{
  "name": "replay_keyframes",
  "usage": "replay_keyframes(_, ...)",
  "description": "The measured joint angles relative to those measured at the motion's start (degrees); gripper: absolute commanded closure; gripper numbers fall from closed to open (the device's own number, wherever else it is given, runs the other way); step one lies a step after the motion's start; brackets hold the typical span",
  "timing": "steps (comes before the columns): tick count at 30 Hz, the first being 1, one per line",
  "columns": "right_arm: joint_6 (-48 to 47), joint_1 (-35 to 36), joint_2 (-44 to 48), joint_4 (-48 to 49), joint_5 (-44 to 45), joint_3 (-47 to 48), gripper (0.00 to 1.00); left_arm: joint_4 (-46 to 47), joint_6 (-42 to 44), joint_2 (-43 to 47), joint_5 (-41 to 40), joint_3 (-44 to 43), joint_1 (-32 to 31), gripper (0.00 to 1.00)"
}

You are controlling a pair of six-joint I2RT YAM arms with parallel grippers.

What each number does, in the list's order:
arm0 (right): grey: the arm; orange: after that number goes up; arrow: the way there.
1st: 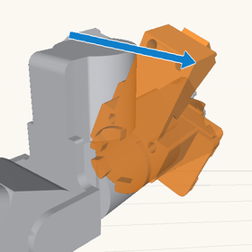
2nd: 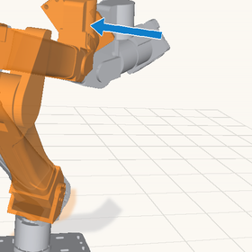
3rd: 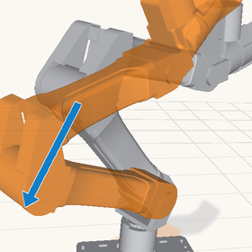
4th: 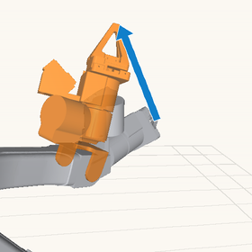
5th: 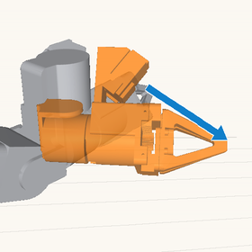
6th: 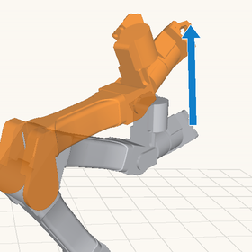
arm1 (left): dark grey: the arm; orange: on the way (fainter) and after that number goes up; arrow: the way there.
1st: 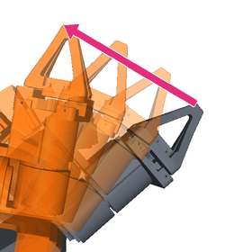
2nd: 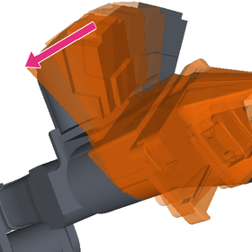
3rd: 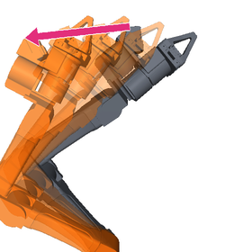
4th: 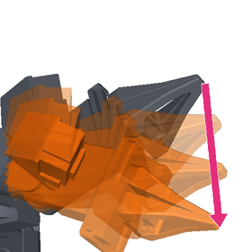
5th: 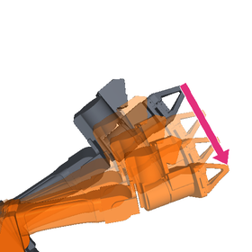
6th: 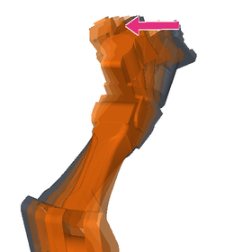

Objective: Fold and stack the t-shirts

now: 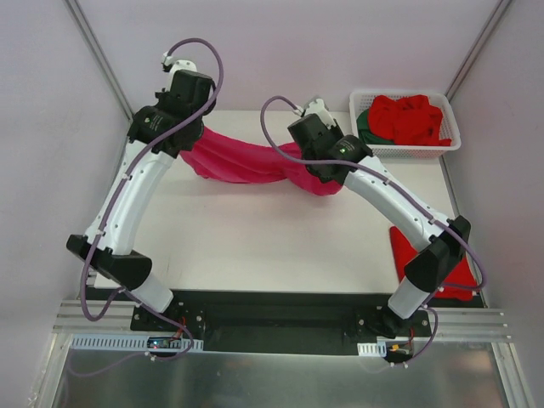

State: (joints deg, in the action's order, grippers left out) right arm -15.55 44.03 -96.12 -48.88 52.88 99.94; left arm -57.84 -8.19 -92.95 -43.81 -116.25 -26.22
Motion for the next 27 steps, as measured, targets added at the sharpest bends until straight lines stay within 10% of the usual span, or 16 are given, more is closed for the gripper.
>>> replay_keyframes(27, -41.03, -1.95, 5.11, 41.88, 15.93, 14.97, 0.99, 7.34, 6.10, 6.21, -16.00, 1.05, -5.22, 1.00)
